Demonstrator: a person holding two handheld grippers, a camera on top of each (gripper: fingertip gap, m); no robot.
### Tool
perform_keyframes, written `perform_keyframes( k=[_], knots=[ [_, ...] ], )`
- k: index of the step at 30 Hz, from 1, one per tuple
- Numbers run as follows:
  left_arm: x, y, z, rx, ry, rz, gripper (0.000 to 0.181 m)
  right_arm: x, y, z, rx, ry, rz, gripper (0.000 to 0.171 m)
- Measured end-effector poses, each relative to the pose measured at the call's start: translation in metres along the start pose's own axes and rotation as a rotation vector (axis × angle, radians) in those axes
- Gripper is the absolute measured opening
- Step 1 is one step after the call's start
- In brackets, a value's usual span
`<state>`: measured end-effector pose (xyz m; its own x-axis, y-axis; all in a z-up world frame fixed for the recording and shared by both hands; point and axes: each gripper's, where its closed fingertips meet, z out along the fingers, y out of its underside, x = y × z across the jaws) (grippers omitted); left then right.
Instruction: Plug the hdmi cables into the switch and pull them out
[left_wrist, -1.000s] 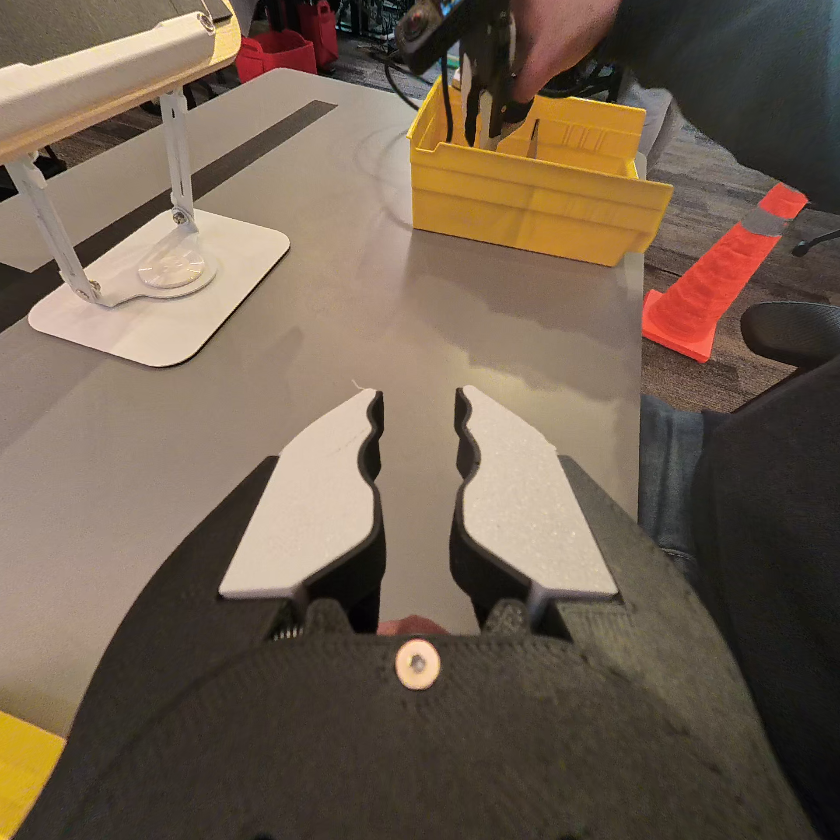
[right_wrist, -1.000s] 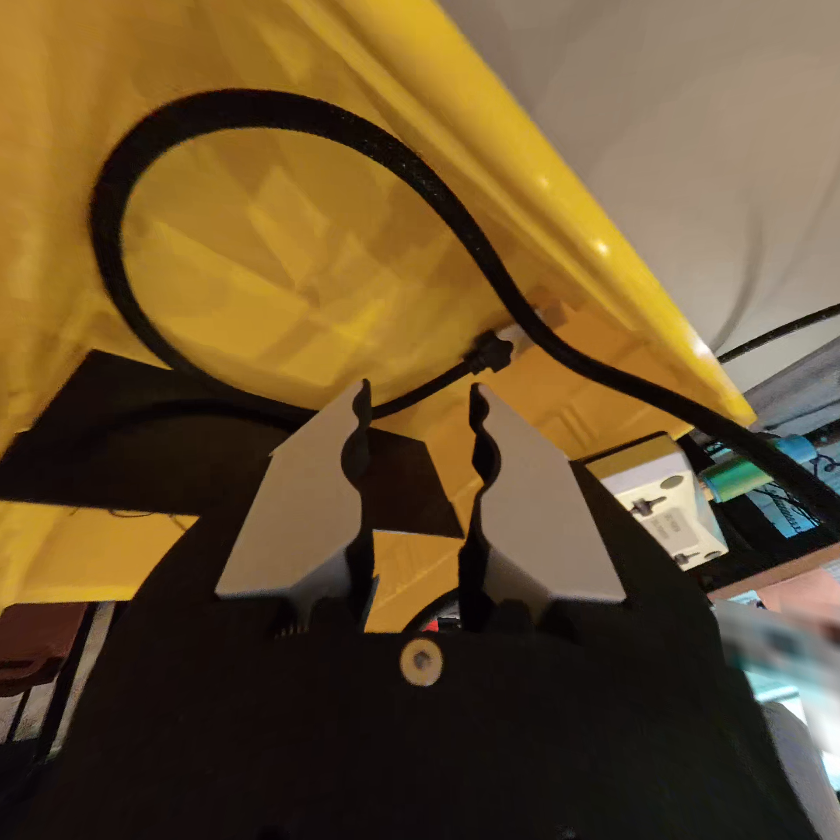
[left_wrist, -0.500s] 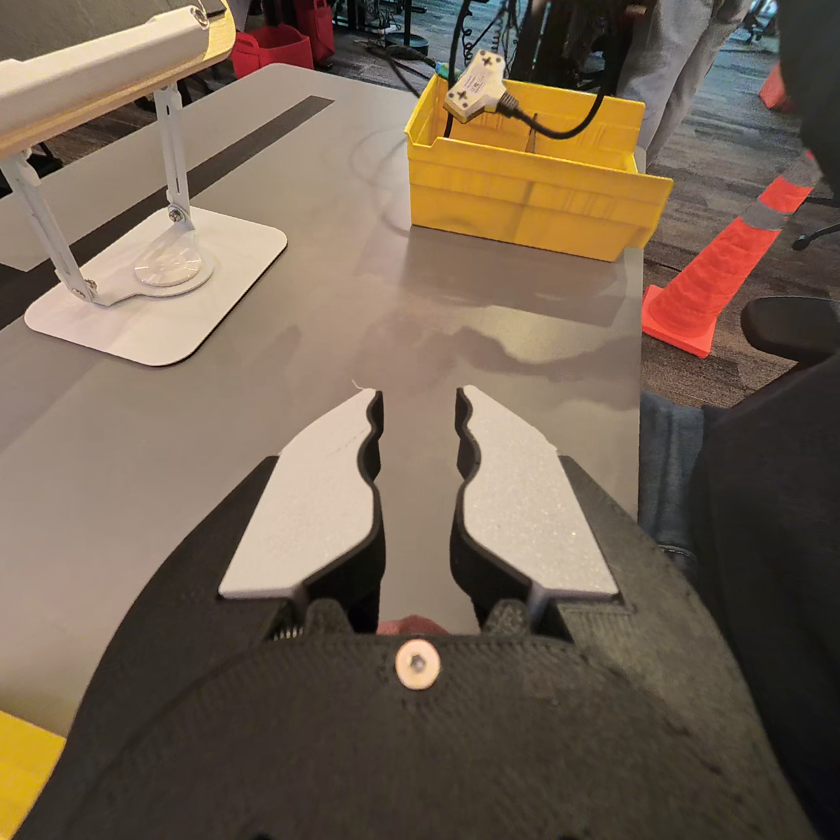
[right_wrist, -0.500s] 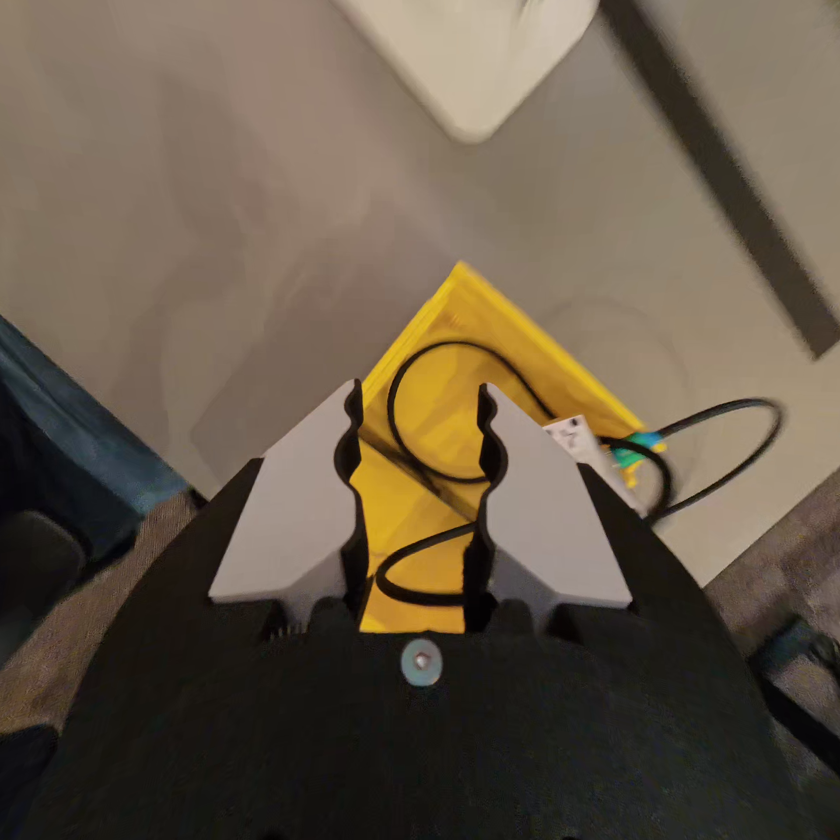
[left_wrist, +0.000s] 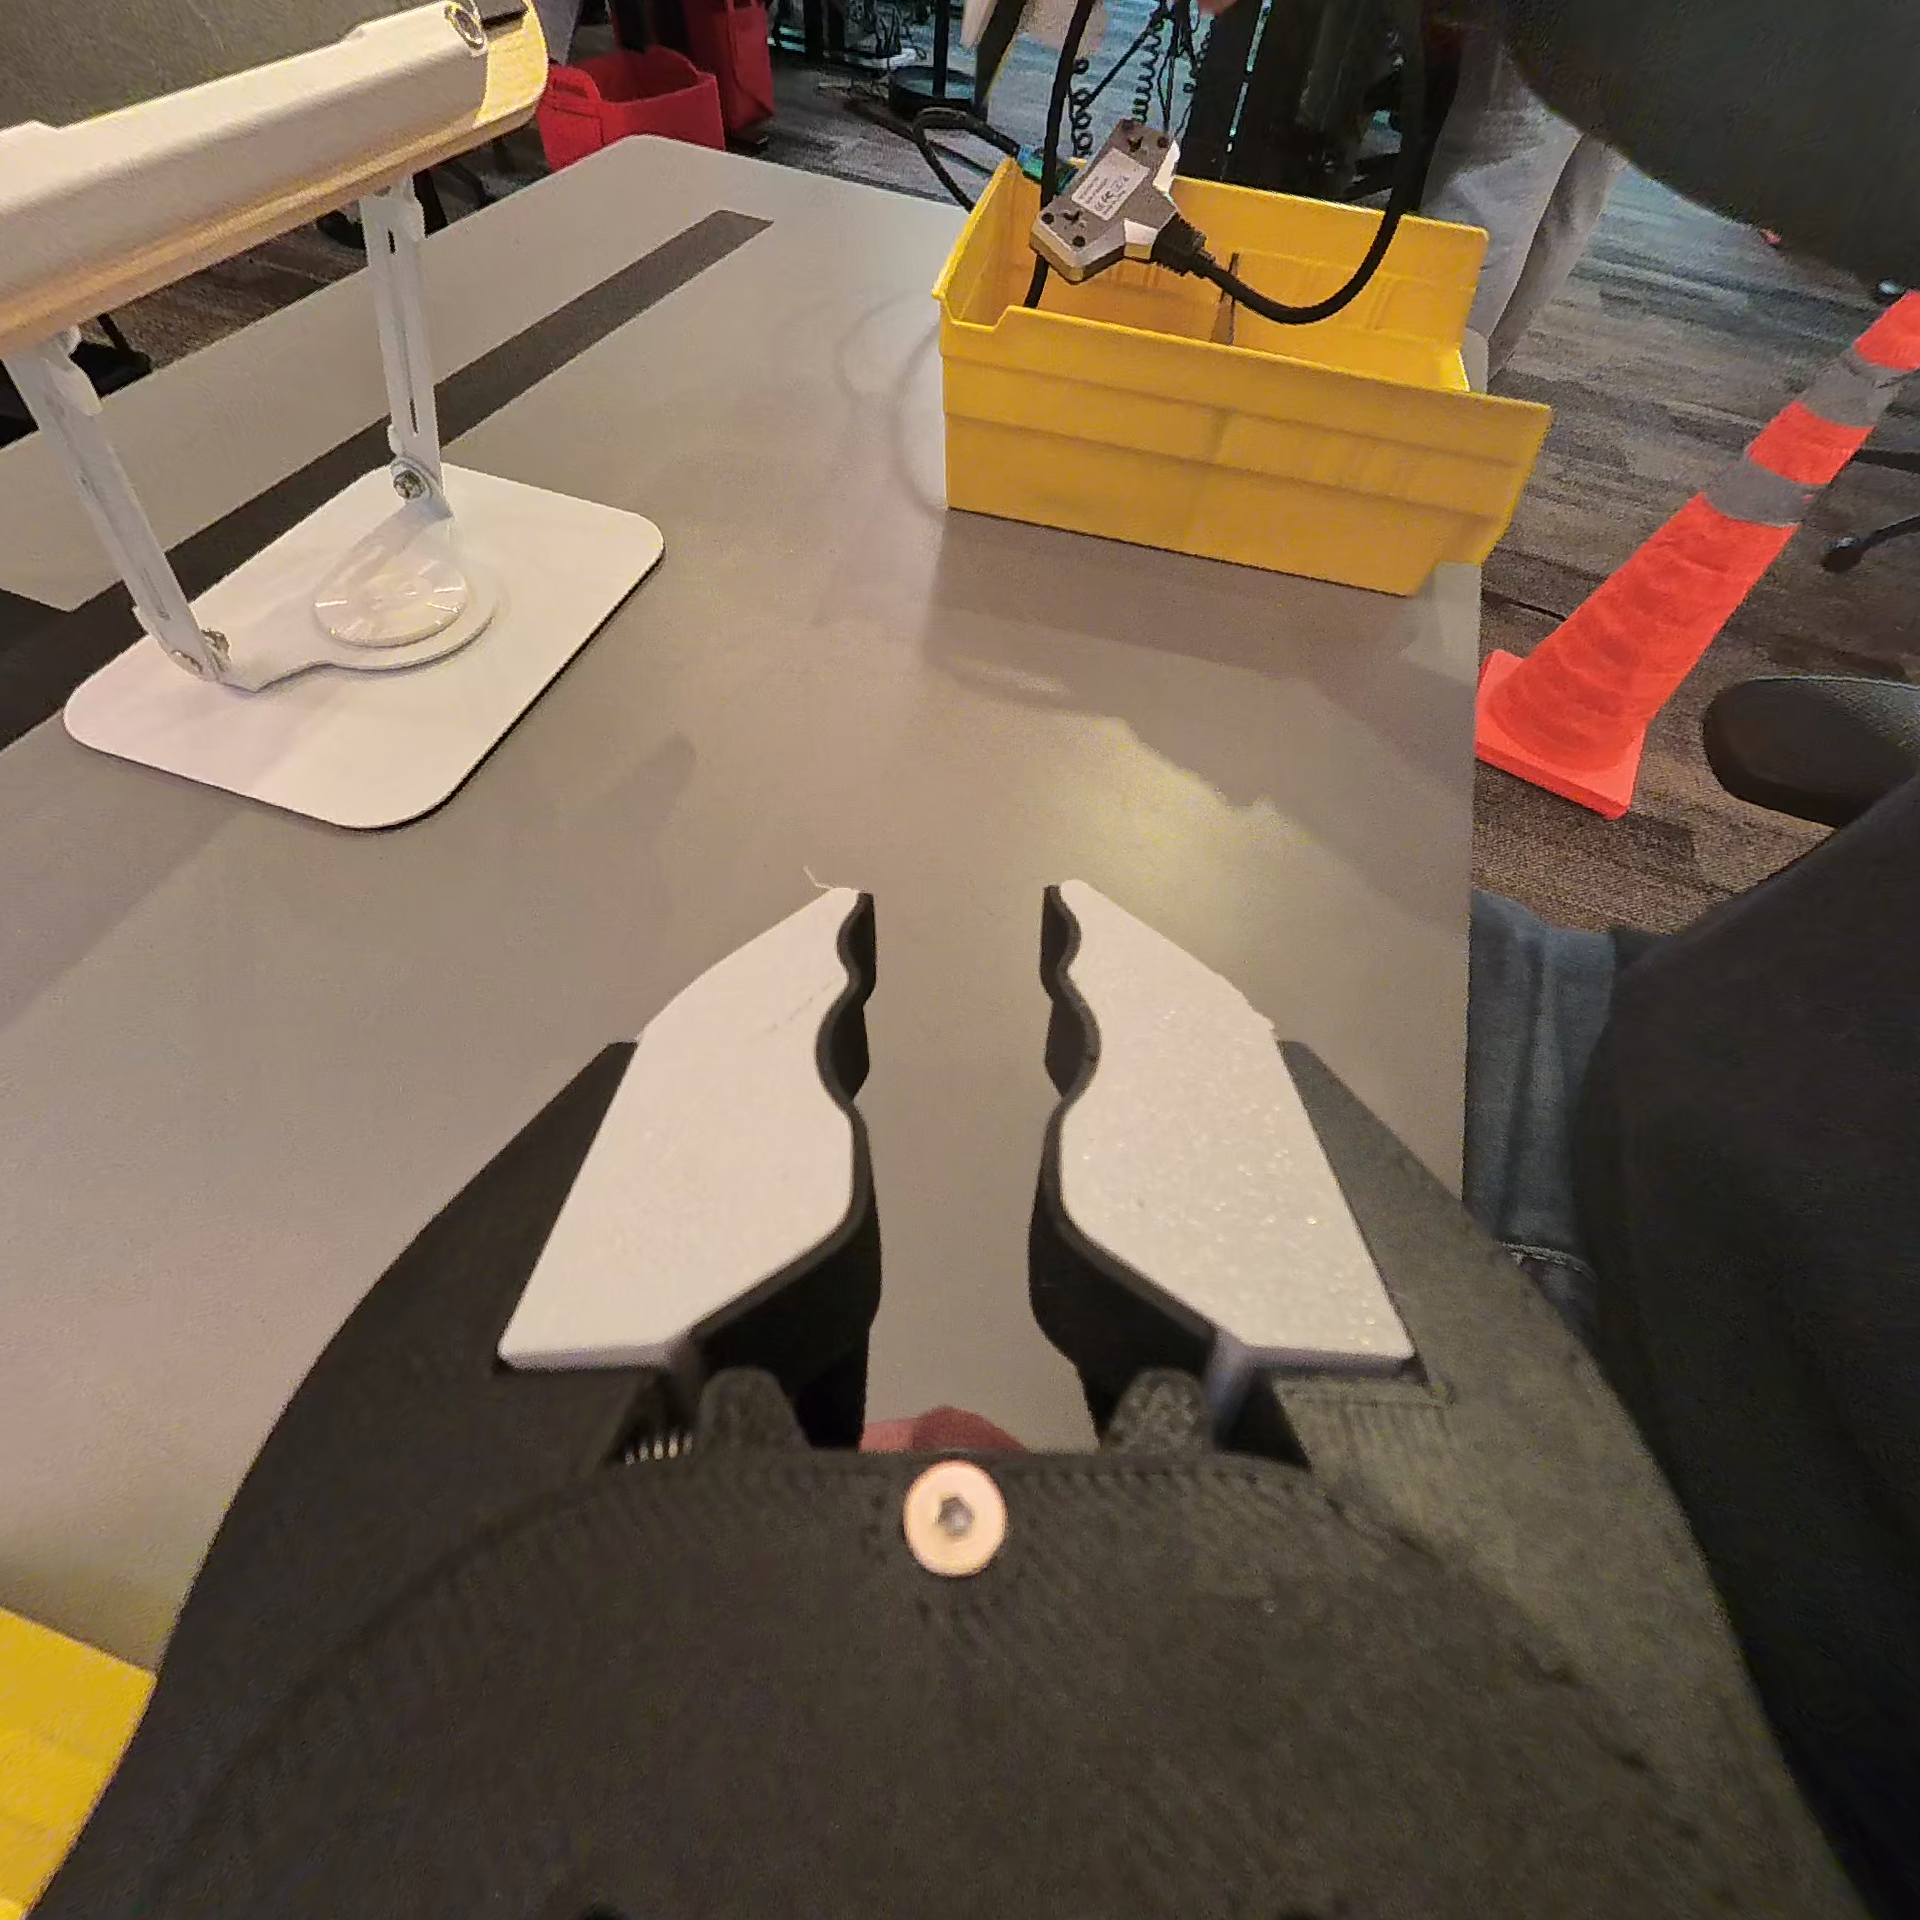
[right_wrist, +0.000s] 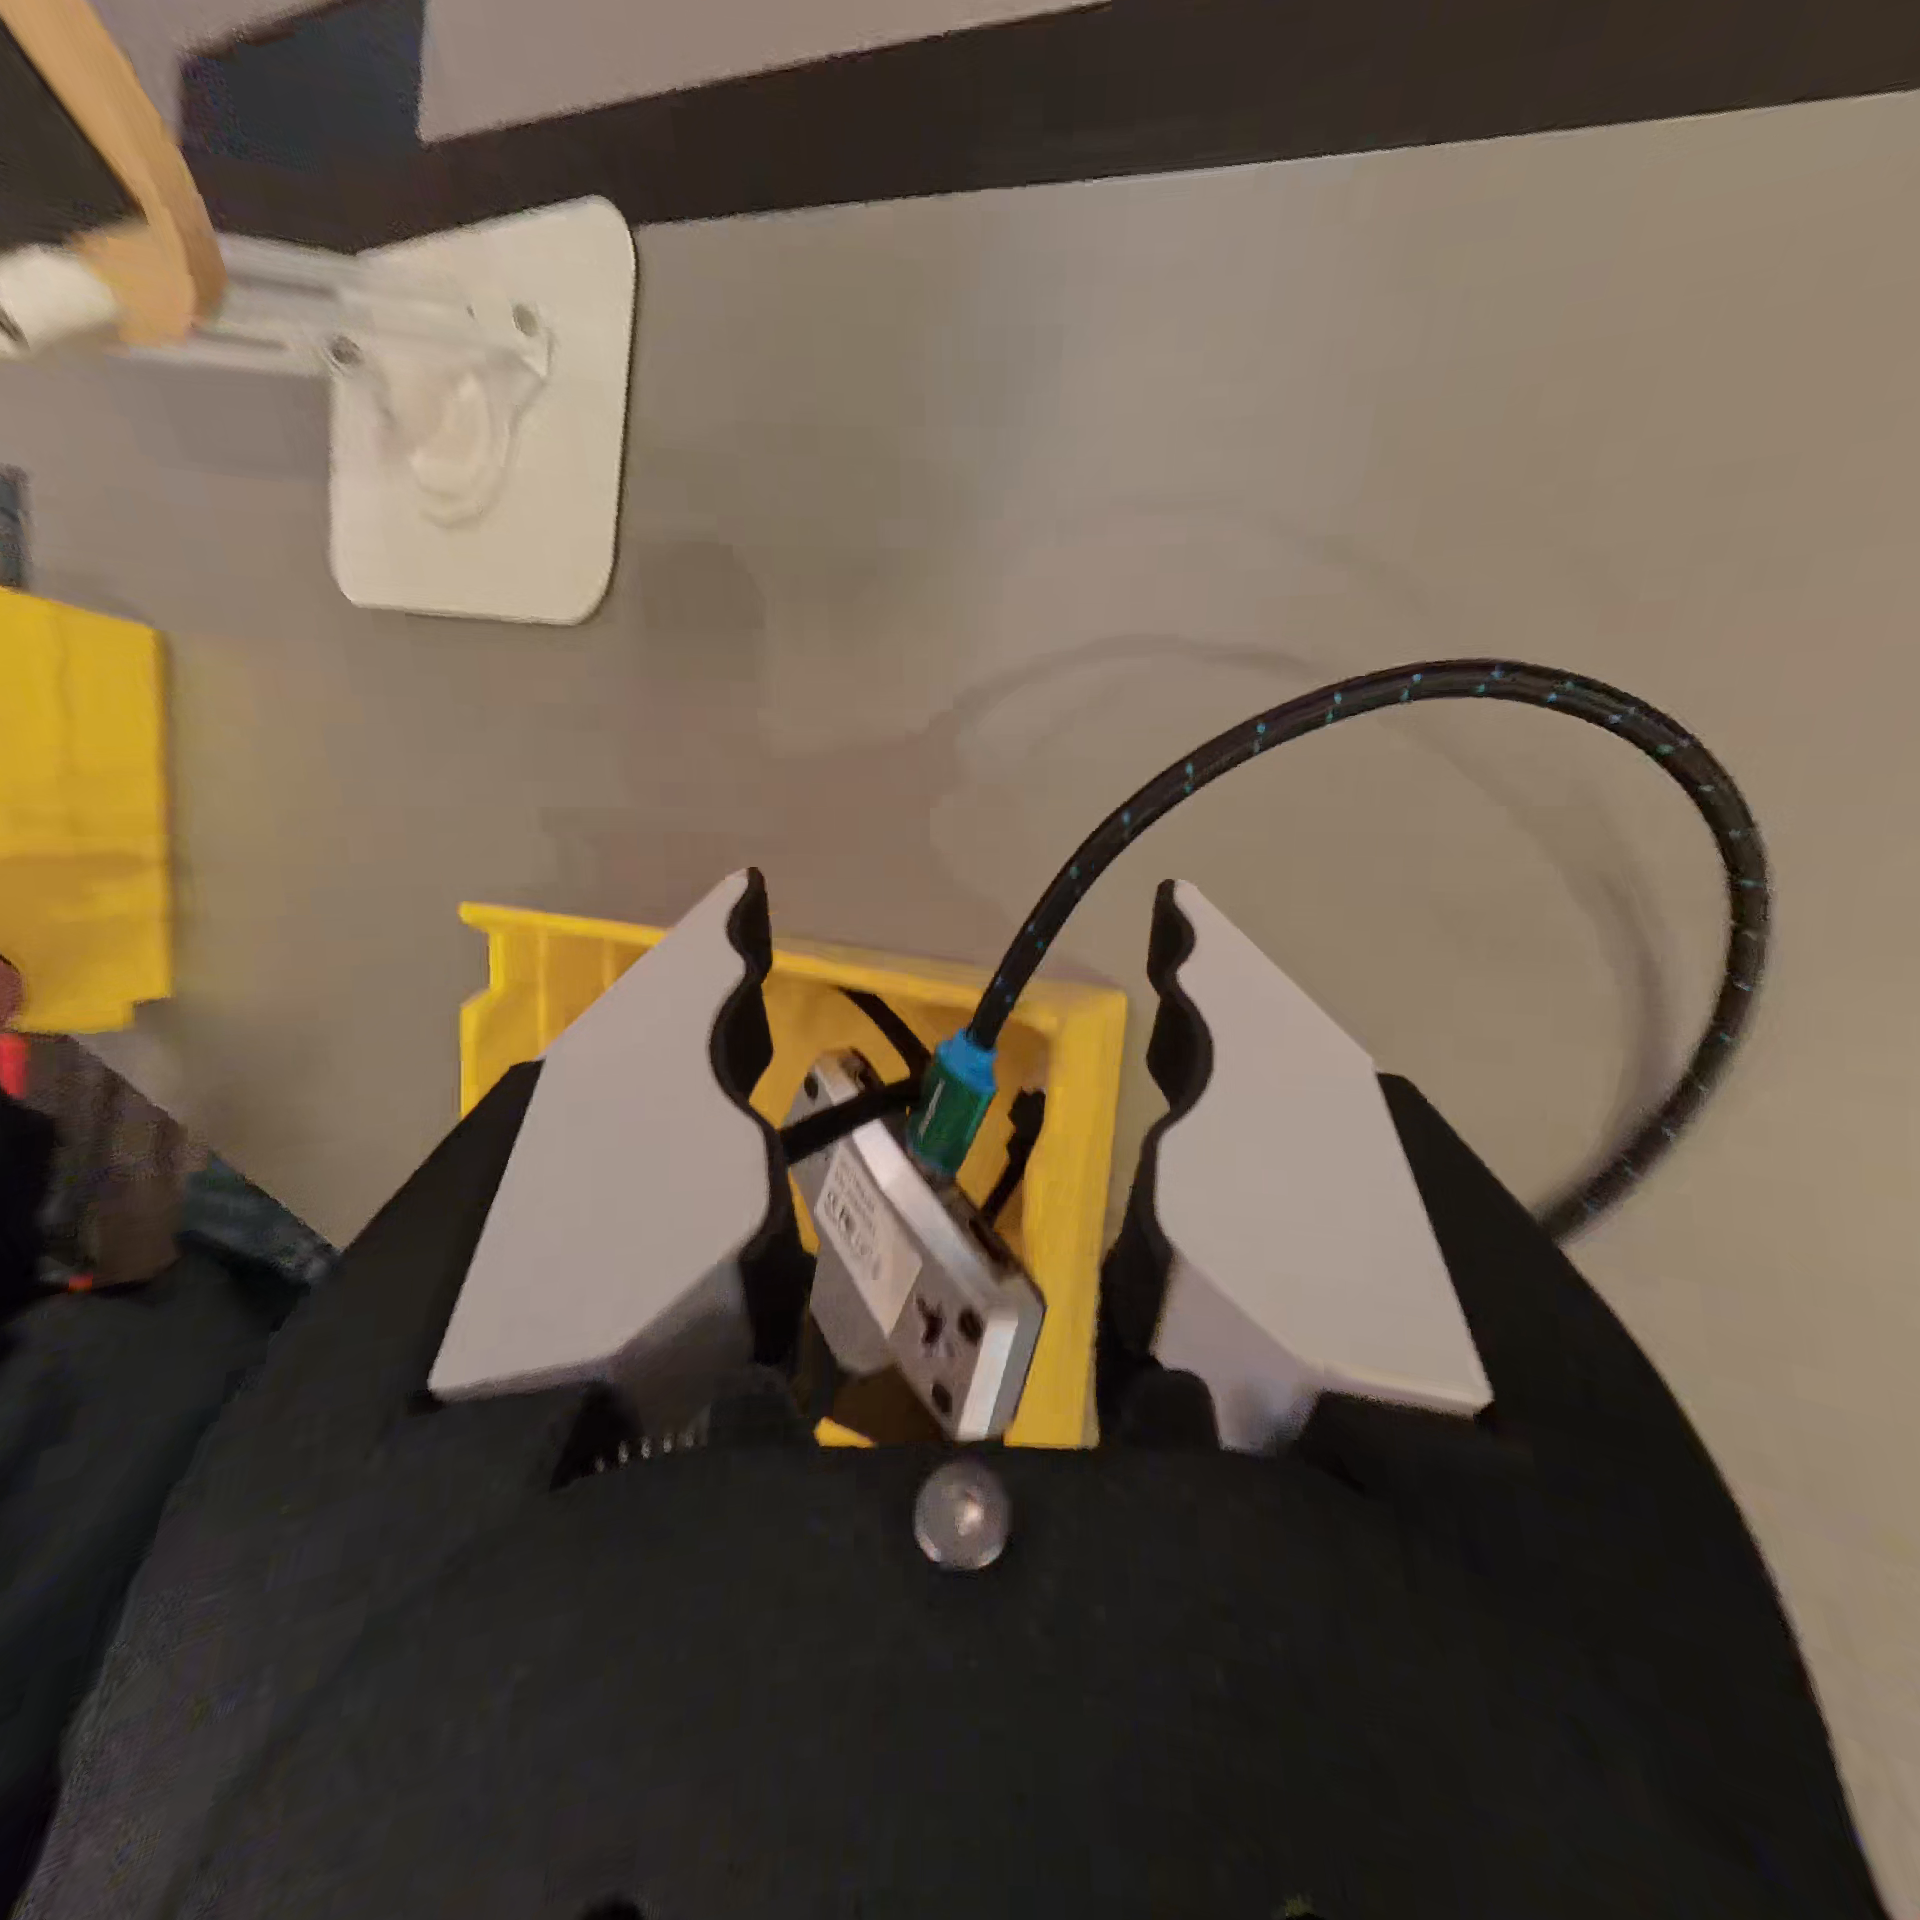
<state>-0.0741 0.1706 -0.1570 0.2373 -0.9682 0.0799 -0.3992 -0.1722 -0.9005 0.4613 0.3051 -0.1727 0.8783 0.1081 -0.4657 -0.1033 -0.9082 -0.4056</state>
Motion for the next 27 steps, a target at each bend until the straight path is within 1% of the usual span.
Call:
perform_keyframes(
  k=[2, 3, 4, 7, 9, 12, 16, 18, 20, 22, 25, 27],
  knots=[
    [0.0, 0.001, 0.001, -0.005, 0.001, -0.002, 0.03, 0.01, 0.002, 0.014, -0.011, -0.016, 0.041, 0.067],
    [-0.001, 0.001, 0.002, -0.009, 0.0, -0.001, 0.03, 0.014, 0.005, 0.021, -0.033, -0.02, 0.04, 0.061],
    [-0.001, 0.002, 0.002, -0.012, -0.002, 0.001, 0.03, 0.016, 0.007, 0.028, -0.046, -0.031, 0.044, 0.052],
    [-0.001, 0.003, 0.003, -0.019, -0.005, 0.005, 0.031, 0.012, -0.002, 0.036, 0.01, -0.082, -0.006, 0.012],
    [-0.001, 0.003, 0.004, -0.019, -0.007, 0.004, 0.031, 0.003, -0.012, 0.03, 0.064, -0.078, -0.046, 0.009],
    [-0.002, 0.002, 0.004, -0.019, -0.005, 0.004, 0.031, -0.021, -0.036, 0.008, 0.17, -0.06, -0.15, 0.005],
    [-0.002, 0.003, 0.005, -0.024, -0.005, 0.009, 0.031, -0.075, -0.075, -0.037, 0.39, -0.039, -0.334, 0.001],
    [-0.001, 0.003, 0.005, -0.025, -0.005, 0.012, 0.031, -0.105, -0.084, -0.049, 0.459, -0.031, -0.454, 0.0],
    [-0.001, 0.003, 0.005, -0.027, -0.006, 0.016, 0.031, -0.134, -0.083, -0.051, 0.5, -0.009, -0.616, 0.0],
    [0.0, 0.004, 0.005, -0.027, -0.007, 0.019, 0.031, -0.162, -0.075, -0.05, 0.537, -0.034, -0.719, 0.0],
    [0.0, 0.003, 0.004, -0.024, -0.006, 0.022, 0.031, -0.183, -0.059, -0.046, 0.597, -0.116, -0.733, 0.0],
    [0.0, 0.003, 0.004, -0.024, -0.004, 0.023, 0.03, -0.184, -0.045, -0.041, 0.652, -0.128, -0.774, 0.0]
  ],
)
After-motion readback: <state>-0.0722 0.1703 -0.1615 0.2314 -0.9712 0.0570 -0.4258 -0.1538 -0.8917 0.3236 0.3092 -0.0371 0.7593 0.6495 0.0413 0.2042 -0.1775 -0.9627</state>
